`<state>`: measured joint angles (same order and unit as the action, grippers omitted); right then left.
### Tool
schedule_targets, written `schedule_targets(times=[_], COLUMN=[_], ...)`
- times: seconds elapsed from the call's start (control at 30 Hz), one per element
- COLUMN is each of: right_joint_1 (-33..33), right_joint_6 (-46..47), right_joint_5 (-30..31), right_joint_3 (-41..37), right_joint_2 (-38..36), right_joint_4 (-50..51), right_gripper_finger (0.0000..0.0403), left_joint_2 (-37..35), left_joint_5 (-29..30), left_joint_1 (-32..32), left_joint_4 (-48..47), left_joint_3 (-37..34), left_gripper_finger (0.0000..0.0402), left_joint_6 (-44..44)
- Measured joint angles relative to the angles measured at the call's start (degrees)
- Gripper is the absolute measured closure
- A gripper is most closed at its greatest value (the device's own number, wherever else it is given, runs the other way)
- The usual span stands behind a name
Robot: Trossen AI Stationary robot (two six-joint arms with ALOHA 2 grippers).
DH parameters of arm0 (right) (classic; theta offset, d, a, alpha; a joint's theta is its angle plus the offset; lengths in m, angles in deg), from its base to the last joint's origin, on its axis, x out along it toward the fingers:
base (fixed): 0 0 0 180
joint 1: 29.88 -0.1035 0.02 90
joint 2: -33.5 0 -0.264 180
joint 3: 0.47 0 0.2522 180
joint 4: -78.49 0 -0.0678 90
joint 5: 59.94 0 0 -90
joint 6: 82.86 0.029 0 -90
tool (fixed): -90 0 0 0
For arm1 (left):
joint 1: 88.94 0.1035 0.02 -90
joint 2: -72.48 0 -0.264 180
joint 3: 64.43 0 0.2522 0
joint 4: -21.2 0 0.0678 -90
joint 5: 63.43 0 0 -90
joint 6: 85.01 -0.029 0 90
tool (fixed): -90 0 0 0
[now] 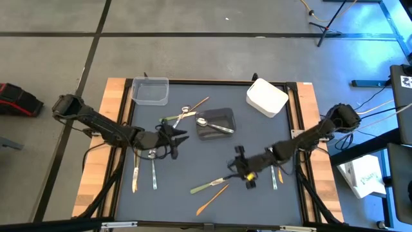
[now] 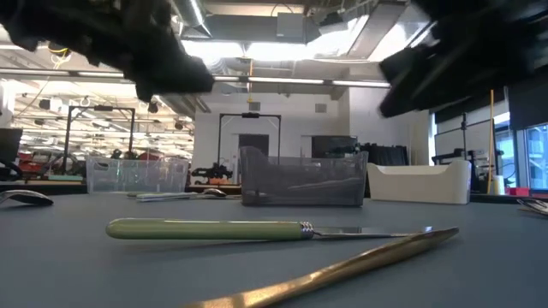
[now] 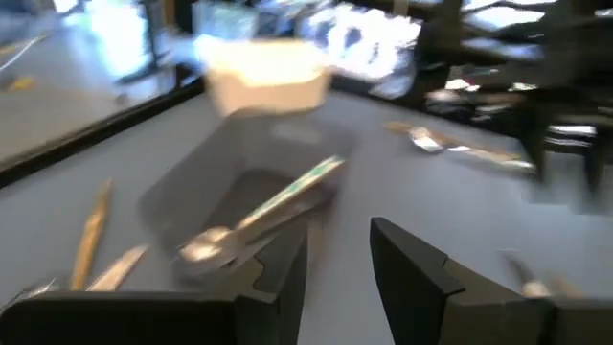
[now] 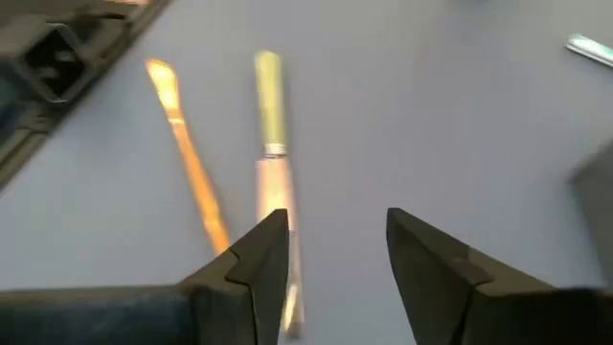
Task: Sort silverware by color (type)
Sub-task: Put the top blue spoon into the black bin
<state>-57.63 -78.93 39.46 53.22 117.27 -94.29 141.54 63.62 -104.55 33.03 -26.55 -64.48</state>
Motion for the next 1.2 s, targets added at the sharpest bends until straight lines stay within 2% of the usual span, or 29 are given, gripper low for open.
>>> schedule_targets(times=[0.1, 0.2, 0.33, 0.47, 0.57, 0.83, 1.2], right_joint_1=[-4.2, -6.8, -9.2, -11.3, -11.8, -11.6, -11.6], right_joint_6=[0.9, 2.2, 3.1, 0.3, -1.1, -1.4, -4.4], right_joint_5=[5.5, 9.6, 9.3, 8.4, 8.0, 8.0, 9.6], right_joint_3=[0.0, -0.1, -0.1, 0.0, 0.0, -0.1, -0.1], right_joint_2=[0.0, 0.2, 0.4, 0.4, 0.8, 4.4, 5.3], right_joint_4=[-1.1, -3.3, -9.4, -10.4, -10.0, -9.0, -10.4], right_gripper_finger=[0.0238, 0.0238, 0.0238, 0.0238, 0.0238, 0.0238, 0.0238], left_joint_2=[0.0, 0.4, 3.0, 7.9, 11.7, 18.1, 22.3], left_joint_5=[-0.4, -0.7, -2.9, -7.8, -11.4, -15.6, -17.1], left_joint_1=[3.3, 5.3, 8.0, 12.6, 16.3, 24.2, 28.5], left_joint_4=[-6.0, -17.4, -36.8, -49.7, -50.5, -50.5, -50.5], left_joint_3=[0.4, 4.3, 12.5, 18.0, 19.2, 19.4, 19.4], left_gripper_finger=[0.0291, 0.0291, 0.0291, 0.0291, 0.0292, 0.0292, 0.0292], left_joint_6=[6.8, 13.1, 19.0, 23.8, 24.0, 23.0, 20.9])
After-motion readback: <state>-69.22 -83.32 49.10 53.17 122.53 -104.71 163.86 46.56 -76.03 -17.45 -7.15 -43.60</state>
